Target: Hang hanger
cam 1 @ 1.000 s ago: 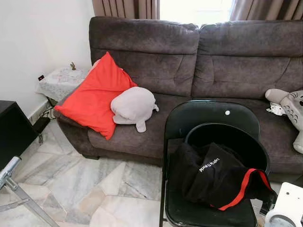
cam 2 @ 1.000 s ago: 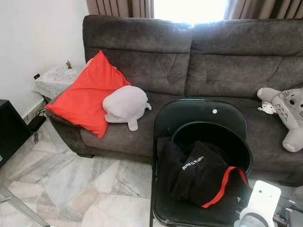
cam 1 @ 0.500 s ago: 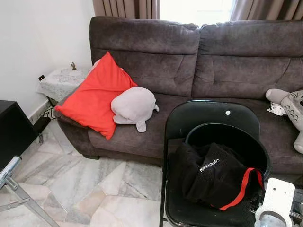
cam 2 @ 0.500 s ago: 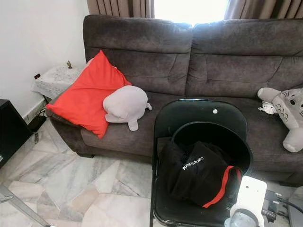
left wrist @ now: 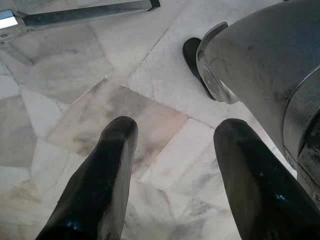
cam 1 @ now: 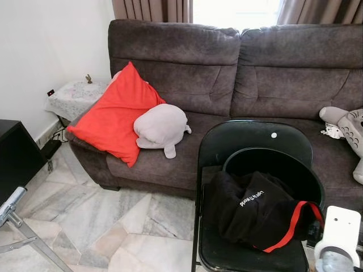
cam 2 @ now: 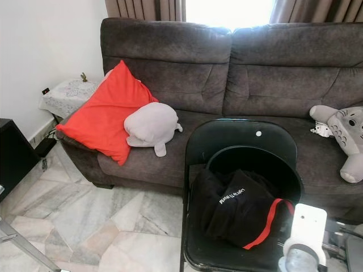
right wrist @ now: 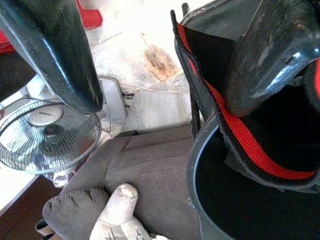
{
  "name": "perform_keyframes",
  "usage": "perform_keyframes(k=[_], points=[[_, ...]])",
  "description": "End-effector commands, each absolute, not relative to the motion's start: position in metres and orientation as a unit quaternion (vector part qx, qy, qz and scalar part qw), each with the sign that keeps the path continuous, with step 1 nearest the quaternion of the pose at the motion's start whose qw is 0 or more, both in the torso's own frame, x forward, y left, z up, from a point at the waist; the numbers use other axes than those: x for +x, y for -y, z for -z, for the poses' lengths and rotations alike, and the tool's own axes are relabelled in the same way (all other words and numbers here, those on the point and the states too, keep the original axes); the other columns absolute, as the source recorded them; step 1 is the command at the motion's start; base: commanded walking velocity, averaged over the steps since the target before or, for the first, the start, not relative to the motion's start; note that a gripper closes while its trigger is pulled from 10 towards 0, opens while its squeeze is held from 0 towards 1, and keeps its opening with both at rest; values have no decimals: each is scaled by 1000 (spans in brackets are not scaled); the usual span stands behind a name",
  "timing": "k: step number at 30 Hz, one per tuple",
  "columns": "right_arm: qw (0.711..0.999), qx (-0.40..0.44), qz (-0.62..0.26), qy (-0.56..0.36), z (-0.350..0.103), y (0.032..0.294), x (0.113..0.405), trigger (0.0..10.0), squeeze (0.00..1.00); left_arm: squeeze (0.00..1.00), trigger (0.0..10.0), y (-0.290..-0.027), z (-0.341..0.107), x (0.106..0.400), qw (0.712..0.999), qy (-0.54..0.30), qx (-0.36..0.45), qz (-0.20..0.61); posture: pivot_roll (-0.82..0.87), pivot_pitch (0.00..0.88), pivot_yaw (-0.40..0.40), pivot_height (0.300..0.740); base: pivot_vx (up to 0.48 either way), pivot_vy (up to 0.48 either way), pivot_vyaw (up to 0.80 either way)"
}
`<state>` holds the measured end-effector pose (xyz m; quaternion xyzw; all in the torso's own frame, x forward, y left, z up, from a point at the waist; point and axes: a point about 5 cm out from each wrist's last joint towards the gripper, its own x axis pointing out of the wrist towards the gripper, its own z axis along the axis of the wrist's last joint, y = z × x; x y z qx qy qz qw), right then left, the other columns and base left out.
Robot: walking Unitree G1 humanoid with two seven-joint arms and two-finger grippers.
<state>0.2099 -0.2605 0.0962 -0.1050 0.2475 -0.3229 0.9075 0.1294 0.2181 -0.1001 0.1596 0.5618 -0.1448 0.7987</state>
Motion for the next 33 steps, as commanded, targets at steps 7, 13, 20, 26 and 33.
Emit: perform_keyframes(k=[7, 13, 20, 26, 33], points=[[921, -105, 268, -261, -101, 259, 217, 10000, 0, 0, 10000, -223, 100, 126, 790, -570, 170, 147, -27, 0, 58, 740, 0, 0, 0], [920, -137, 230, -285, -101, 268, 219, 10000, 0, 0, 10000, -223, 100, 126, 789, -571, 171, 148, -30, 0, 59, 740, 0, 0, 0], [920, -158, 220, -283, -107, 275, 221, 10000, 0, 0, 10000, -223, 100, 126, 789, -571, 173, 148, -30, 0, 59, 740, 0, 0, 0], [915, -211, 183, -290, -110, 283, 224, 10000, 0, 0, 10000, -223, 100, 126, 789, -571, 174, 147, -33, 0, 62, 740, 0, 0, 0], [922, -212, 155, -286, -111, 288, 232, 10000, 0, 0, 10000, -223, 100, 126, 788, -571, 175, 147, -30, 0, 60, 740, 0, 0, 0]])
